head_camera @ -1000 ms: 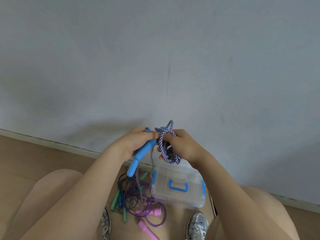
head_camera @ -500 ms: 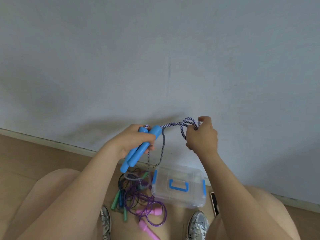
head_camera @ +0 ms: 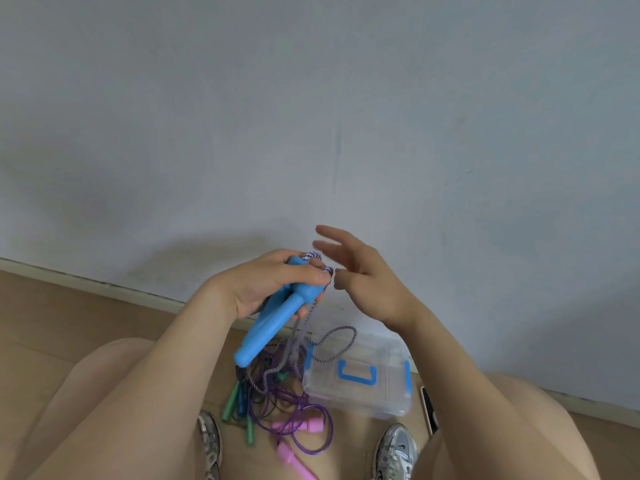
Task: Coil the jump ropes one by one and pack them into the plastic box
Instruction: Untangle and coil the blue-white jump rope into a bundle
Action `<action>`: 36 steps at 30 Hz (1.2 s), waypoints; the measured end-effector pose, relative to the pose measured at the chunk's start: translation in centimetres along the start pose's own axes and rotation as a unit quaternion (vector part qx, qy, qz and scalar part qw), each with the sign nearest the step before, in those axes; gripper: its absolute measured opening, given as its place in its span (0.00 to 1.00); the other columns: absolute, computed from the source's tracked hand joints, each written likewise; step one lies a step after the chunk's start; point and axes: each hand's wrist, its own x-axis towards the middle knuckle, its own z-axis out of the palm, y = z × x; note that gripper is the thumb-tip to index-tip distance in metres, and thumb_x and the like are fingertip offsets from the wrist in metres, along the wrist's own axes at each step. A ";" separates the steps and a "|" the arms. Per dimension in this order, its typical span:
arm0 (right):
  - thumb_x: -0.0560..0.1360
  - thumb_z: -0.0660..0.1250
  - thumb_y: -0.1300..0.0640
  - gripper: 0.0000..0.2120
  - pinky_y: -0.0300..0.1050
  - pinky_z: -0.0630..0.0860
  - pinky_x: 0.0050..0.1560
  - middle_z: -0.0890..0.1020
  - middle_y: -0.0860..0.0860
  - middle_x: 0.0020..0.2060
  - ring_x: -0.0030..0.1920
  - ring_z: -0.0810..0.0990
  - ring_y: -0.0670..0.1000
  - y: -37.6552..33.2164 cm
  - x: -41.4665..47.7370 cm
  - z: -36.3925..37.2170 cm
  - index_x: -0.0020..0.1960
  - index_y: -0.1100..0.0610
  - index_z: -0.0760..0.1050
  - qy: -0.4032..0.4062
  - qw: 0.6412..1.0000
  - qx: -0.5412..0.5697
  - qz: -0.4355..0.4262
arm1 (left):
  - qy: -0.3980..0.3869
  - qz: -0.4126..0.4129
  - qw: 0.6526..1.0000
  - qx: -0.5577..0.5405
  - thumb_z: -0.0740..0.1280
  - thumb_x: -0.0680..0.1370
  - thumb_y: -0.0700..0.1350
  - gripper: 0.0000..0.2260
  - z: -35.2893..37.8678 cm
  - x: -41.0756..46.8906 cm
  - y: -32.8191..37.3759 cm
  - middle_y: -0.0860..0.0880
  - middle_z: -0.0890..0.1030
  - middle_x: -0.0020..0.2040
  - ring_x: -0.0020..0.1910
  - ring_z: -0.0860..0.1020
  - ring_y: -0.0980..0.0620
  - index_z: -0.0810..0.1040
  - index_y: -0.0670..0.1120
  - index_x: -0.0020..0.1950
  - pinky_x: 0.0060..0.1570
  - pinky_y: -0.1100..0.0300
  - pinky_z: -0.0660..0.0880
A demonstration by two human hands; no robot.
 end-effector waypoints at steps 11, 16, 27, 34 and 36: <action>0.83 0.63 0.47 0.21 0.64 0.79 0.50 0.73 0.50 0.32 0.34 0.80 0.51 1.0 0.9 0.5 0.36 0.59 0.72 0.074 0.997 -0.018 0.016 | 0.085 0.046 0.988 0.117 0.79 0.72 0.34 0.17 -1.3 0.5 -1.1 0.44 0.88 0.52 0.53 0.87 0.45 0.82 0.41 0.59 0.56 0.51 0.83; 0.85 0.59 0.61 0.13 0.45 0.73 0.38 0.80 0.49 0.33 0.32 0.76 0.47 1.1 1.2 0.6 0.54 0.57 0.83 0.091 0.996 -0.015 -0.007 | 0.091 0.060 0.984 0.139 0.79 0.72 0.38 0.13 -0.6 1.3 -1.5 0.43 0.87 0.51 0.53 0.87 0.45 0.83 0.44 0.56 0.58 0.48 0.83; 0.84 0.68 0.55 0.11 0.42 0.70 0.38 0.79 0.54 0.34 0.35 0.71 0.46 0.5 1.2 -0.5 0.48 0.57 0.86 0.202 0.975 0.022 -0.089 | -0.003 0.026 0.992 0.123 0.74 0.80 0.42 0.13 -0.2 1.5 -1.6 0.42 0.87 0.50 0.46 0.84 0.48 0.81 0.38 0.63 0.56 0.47 0.84; 0.88 0.56 0.56 0.17 0.39 0.68 0.40 0.75 0.37 0.29 0.31 0.70 0.40 1.8 1.7 -1.7 0.56 0.53 0.84 0.278 0.960 0.021 0.003 | -0.044 -0.005 0.995 0.085 0.66 0.85 0.50 0.08 -0.2 1.4 -1.5 0.52 0.64 0.36 0.31 0.60 0.54 0.76 0.46 0.53 0.30 0.62 0.62; 0.88 0.54 0.55 0.18 0.43 0.67 0.40 0.72 0.40 0.30 0.31 0.67 0.43 2.5 2.0 -1.6 0.49 0.54 0.80 0.269 0.963 -0.007 0.015 | -0.036 0.002 0.997 0.063 0.66 0.85 0.50 0.09 -0.2 1.5 -1.5 0.52 0.62 0.36 0.31 0.58 0.54 0.74 0.47 0.49 0.29 0.63 0.59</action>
